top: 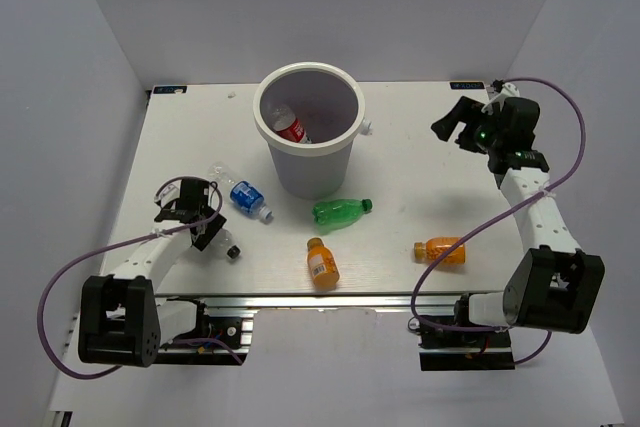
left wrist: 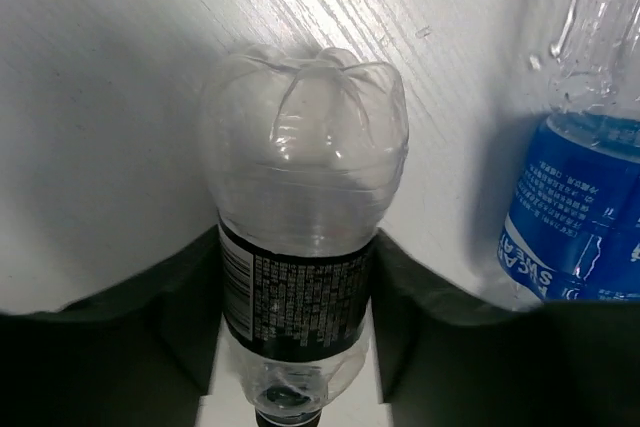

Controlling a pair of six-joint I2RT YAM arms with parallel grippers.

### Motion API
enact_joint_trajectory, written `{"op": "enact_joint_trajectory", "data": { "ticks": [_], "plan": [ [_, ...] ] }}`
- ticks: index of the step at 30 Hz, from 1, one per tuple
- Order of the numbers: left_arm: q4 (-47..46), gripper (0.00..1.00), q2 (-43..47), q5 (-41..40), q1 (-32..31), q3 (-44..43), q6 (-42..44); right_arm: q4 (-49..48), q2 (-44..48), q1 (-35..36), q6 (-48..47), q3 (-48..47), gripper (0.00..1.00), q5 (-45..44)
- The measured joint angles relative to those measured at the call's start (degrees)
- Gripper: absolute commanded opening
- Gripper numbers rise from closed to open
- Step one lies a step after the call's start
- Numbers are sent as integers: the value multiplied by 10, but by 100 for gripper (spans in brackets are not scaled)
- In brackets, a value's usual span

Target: Put the plastic bottles in the bin

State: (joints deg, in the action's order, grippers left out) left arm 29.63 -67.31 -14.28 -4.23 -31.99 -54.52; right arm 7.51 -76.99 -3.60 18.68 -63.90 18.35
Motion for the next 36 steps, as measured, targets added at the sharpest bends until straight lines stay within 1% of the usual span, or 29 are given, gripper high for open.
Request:
{"op": "enact_joint_trajectory", "data": {
  "ticks": [1,4,7,9,11,13,15,18,20,23,26,30,34,35,36],
  "plan": [
    [0,43,-1,-1,0,0,-1,0,4,-5,4,13,89,0],
    [13,32,0,-9,0,-10,-1,-1,16,-9,9,23,89,7],
    [49,30,16,-25,0,-51,5,-15,39,-9,9,30,89,14],
    [60,30,38,-37,0,-96,9,-22,57,-9,9,41,89,15],
    [57,32,62,-43,0,-150,20,-28,71,-10,15,59,89,14],
    [27,33,83,-34,0,-212,39,-28,79,-11,20,76,89,13],
    [-10,35,89,-2,0,-268,62,-23,85,-14,25,93,89,9],
    [-99,39,81,80,-2,-327,94,3,95,-17,32,105,89,-17],
    [-148,40,62,133,-9,-358,114,23,106,-20,37,106,89,-42],
    [-198,46,2,190,-40,-425,150,44,139,-24,45,116,89,-73],
    [-217,48,-62,223,-85,-485,189,59,186,-25,56,141,89,-101],
    [-204,55,-153,243,-135,-570,240,101,248,-27,71,176,89,-143],
    [-179,69,-206,257,-160,-600,276,169,286,-27,82,187,89,-196],
    [-172,80,-214,259,-163,-600,283,189,294,-27,83,188,89,-206],
    [-164,85,-221,261,-164,-601,291,206,302,-27,84,188,89,-214]
  ]
}}
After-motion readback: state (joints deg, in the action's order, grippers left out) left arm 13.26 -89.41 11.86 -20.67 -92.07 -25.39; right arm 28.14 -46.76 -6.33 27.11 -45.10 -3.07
